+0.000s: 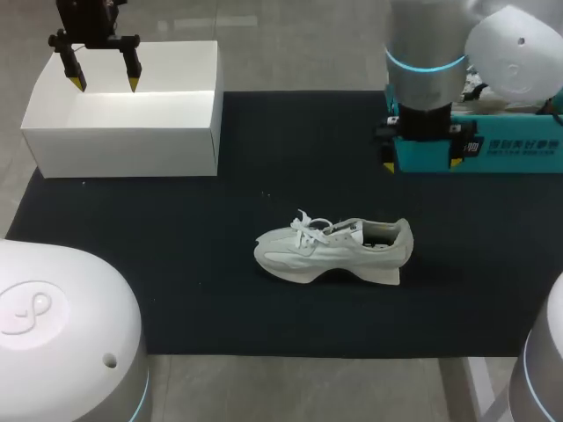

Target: Take the shoe out of the shoebox, open the shoe tongue, remove and reinsert the insole, then place the shoe into the shoebox

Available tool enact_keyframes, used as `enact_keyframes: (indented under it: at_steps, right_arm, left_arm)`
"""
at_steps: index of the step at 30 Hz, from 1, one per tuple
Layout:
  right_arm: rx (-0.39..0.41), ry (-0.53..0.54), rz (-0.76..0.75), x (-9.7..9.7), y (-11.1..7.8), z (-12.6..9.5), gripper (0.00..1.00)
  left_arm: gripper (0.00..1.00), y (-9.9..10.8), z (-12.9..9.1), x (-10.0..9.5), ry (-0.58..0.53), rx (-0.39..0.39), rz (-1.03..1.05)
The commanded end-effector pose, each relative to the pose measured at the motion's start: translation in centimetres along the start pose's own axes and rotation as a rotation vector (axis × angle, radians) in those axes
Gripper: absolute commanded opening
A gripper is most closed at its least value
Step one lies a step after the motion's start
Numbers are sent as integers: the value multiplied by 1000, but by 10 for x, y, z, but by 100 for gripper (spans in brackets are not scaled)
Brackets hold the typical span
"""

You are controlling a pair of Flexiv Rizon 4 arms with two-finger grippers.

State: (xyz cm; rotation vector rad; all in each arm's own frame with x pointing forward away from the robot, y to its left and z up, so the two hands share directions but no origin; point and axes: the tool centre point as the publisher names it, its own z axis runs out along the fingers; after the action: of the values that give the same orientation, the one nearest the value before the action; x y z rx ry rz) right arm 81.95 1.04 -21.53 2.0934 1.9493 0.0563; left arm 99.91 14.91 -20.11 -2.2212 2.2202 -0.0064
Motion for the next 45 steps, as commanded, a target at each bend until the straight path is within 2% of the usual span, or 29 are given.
enact_keyframes:
  at_steps: [1,7,9,19,38,41,42,44,45]
  right_arm:
    - [-205,725,-679,-34,11,-7,100]
    - [-103,848,-861,-49,18,-6,100]
    - [-47,826,-955,-55,16,-4,100]
    - [-41,1039,-1160,-55,16,-4,100]
    - [-41,1039,-1160,-55,16,-4,100]
    - [-73,869,-1282,-59,20,6,100]
    - [-83,764,-1303,-60,22,10,100]
    - [-162,693,-1360,-61,24,14,100]
    - [-198,669,-1340,-65,25,19,100]
  left_arm:
    - [100,0,0,0,-1,-1,0]
    - [100,0,0,0,-1,-1,0]
    - [100,0,0,0,-1,-1,0]
    - [100,0,0,0,-1,-1,0]
    - [100,0,0,0,-1,-1,0]
    - [100,0,0,0,-1,-1,0]
    - [100,0,0,0,-1,-1,0]
    - [100,0,0,0,-1,-1,0]
    - [100,0,0,0,-1,-1,0]
